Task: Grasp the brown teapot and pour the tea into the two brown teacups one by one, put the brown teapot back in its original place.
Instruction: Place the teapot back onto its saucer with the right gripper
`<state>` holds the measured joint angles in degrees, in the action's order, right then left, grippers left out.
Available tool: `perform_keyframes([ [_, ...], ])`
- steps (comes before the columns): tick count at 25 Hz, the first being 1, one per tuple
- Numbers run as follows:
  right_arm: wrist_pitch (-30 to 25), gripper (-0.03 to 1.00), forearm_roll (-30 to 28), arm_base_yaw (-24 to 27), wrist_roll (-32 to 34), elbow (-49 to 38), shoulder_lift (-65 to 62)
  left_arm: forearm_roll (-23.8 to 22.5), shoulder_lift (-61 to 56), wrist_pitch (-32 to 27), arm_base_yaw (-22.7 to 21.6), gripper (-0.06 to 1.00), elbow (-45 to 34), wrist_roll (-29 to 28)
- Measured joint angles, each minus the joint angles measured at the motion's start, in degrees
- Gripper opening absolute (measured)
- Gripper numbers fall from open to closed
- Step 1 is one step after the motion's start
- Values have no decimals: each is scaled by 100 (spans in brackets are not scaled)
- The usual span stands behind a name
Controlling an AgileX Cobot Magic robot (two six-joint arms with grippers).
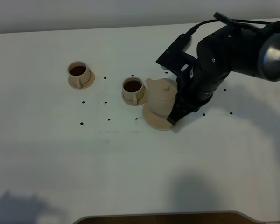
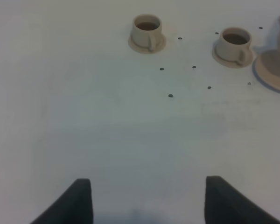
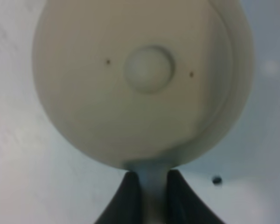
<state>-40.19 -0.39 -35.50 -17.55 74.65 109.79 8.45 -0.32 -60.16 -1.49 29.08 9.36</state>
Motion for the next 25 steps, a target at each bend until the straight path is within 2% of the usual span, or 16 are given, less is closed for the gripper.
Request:
perform_keyframes([
  [18, 206, 10, 39, -68, 65, -48, 456, 0, 0, 0, 0, 54, 0, 0],
  [25, 240, 10, -115, -68, 71, -48, 456, 0, 0, 0, 0, 54, 0, 5],
])
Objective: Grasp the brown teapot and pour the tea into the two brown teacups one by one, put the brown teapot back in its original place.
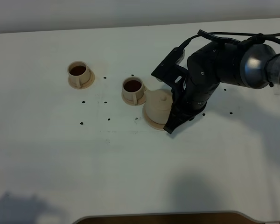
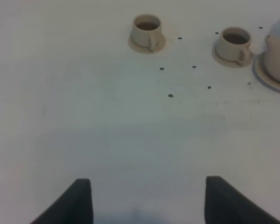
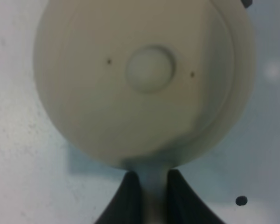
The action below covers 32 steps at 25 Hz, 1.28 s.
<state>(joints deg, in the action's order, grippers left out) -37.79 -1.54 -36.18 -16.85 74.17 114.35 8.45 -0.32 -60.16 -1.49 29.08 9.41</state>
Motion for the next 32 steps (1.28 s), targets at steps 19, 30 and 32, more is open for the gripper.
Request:
perform_keyframes([
  [19, 38, 19, -11, -60, 18, 0, 83, 0, 0, 0, 0, 54, 0, 0],
  [30, -642, 51, 23, -66, 381, 0, -326, 0, 0, 0, 0, 54, 0, -6],
  [32, -1037, 52, 23, -66, 553, 0, -604, 0, 0, 0, 0, 54, 0, -6],
])
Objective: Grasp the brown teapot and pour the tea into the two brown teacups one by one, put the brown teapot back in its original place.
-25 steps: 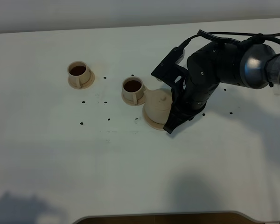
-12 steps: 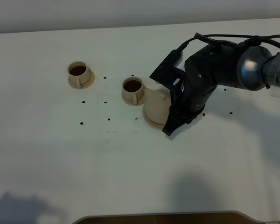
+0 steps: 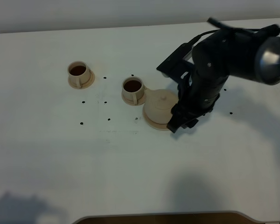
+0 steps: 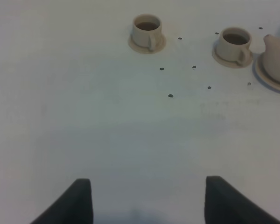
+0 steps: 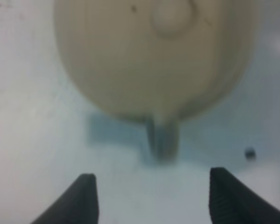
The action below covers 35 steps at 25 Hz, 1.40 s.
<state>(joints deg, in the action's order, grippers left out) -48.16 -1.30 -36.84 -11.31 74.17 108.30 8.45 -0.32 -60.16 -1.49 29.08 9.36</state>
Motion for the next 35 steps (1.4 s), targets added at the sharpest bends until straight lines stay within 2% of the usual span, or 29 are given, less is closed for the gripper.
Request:
perform_keyframes([
  [4, -764, 52, 0, 0, 210, -27, -532, 0, 0, 0, 0, 54, 0, 0],
  [7, -1004, 52, 25, 0, 234, -319, -978, 0, 0, 0, 0, 54, 0, 0],
  [18, -1060, 52, 272, 0, 296, -2798, -3672, 0, 0, 0, 0, 54, 0, 0],
  [24, -1044, 52, 409, 0, 317, -3877, -5223, 0, 0, 0, 0, 54, 0, 0],
  [29, -1092, 52, 416, 0, 319, -4400, -6186, 0, 0, 0, 0, 54, 0, 0],
  [35, -1421, 52, 410, 0, 338, -4503, -6985, 0, 0, 0, 0, 54, 0, 0],
])
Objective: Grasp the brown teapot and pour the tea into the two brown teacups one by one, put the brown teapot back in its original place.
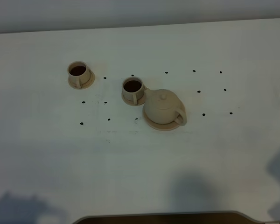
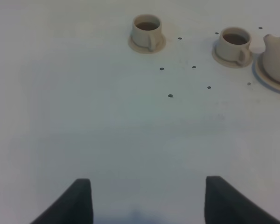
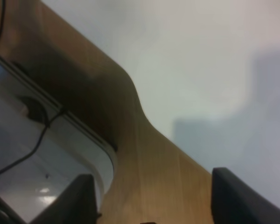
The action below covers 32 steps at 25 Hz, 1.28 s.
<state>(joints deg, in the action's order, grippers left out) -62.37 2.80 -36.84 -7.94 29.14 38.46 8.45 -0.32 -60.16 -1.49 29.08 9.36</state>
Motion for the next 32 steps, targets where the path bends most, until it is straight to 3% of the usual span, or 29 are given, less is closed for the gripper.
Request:
perform_keyframes([
  [5, -12, 52, -39, 0, 0, 0, -439, 0, 0, 0, 0, 54, 0, 8],
  [9, -15, 52, -429, 108, 0, 0, -822, 0, 0, 0, 0, 54, 0, 3],
  [21, -29, 52, -401, 2292, 21, -11, -1841, 0, 0, 0, 0, 54, 0, 3],
  [32, -29, 52, -170, 3503, 39, -11, -2018, 0, 0, 0, 0, 54, 0, 3],
])
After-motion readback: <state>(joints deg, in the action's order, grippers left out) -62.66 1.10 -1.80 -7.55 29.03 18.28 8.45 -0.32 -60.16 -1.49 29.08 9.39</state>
